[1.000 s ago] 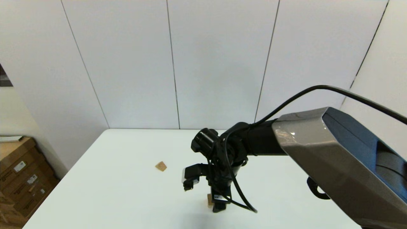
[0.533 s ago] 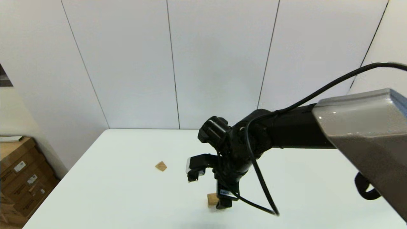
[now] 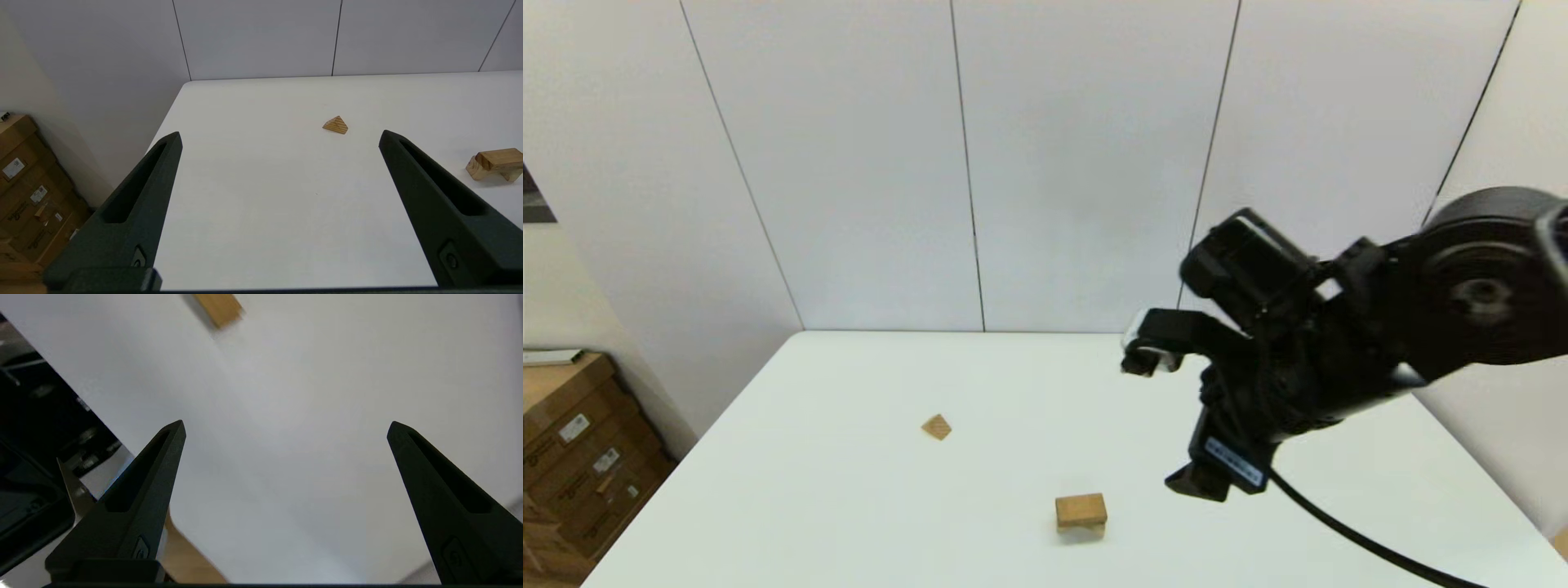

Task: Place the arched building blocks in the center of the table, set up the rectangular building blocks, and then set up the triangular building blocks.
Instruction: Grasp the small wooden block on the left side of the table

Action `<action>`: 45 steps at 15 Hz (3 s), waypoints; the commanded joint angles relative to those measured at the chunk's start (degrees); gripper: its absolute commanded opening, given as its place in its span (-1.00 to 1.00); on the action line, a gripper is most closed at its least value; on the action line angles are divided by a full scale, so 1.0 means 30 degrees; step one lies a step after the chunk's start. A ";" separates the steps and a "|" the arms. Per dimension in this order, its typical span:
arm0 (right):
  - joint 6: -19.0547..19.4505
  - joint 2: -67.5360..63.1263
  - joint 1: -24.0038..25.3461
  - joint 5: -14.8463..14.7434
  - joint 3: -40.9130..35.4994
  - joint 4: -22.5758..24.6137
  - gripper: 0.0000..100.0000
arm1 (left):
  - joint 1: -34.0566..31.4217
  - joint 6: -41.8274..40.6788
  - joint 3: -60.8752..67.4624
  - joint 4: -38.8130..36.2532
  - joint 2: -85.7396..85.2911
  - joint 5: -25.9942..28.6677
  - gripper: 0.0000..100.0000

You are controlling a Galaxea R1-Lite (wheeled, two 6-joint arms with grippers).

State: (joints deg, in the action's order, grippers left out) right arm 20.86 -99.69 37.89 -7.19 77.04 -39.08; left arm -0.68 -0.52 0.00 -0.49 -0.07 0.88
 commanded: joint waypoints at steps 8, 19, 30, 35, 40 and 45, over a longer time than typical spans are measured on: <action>-0.0390 1.8876 -0.8645 -0.0444 -1.4021 0.0518 1.00 | -0.0007 -0.0001 0.0059 -0.0013 0.0024 0.0000 1.00; -0.0302 2.7255 -1.3157 -0.0181 -1.9705 0.2246 1.00 | -0.0007 -0.0001 0.0029 -0.0013 0.0024 0.0000 1.00; -0.0595 2.7401 -1.4358 0.0522 -2.1697 0.6582 1.00 | -0.0007 -0.0001 0.0059 -0.0013 0.0024 0.0000 1.00; -0.0771 2.7812 -1.4094 0.1167 -2.2547 0.8428 1.00 | -0.0007 -0.0001 0.0059 -0.0013 0.0024 0.0000 1.00; -0.0771 2.8808 -1.3186 0.1548 -2.3074 0.8575 1.00 | -0.0007 -0.0001 0.0059 -0.0013 0.0024 0.0000 1.00; -0.1211 3.0595 -1.2776 0.1841 -2.4510 1.1446 1.00 | -0.0007 -0.0001 0.0059 -0.0013 0.0024 -0.0029 1.00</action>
State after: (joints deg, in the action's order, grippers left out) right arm 17.53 -10.61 -0.77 -1.89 5.03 -6.96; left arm -0.68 -0.52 0.00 -0.51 -0.07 0.79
